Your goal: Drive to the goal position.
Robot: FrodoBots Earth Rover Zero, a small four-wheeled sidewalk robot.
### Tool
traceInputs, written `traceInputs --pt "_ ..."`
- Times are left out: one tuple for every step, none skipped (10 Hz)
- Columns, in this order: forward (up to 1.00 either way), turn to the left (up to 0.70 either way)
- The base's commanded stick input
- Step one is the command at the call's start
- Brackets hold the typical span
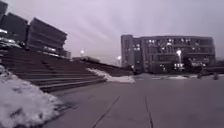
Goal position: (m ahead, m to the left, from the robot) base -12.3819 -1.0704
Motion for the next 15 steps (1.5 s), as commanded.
traceInputs --pt "1.0 -0.27" --pt "1.0 -0.27" --pt "1.0 -0.27" --pt "1.0 -0.27" --pt "1.0 -0.27" --pt "1.0 -0.27" --pt "1.0 -0.27" --pt "1.0 -0.27" --pt "1.0 -0.27" --pt "1.0 -0.27" --pt "1.0 -0.27" --pt "1.0 -0.27" --pt "1.0 -0.27" --pt "1.0 -0.27" --pt "1.0 -0.27"
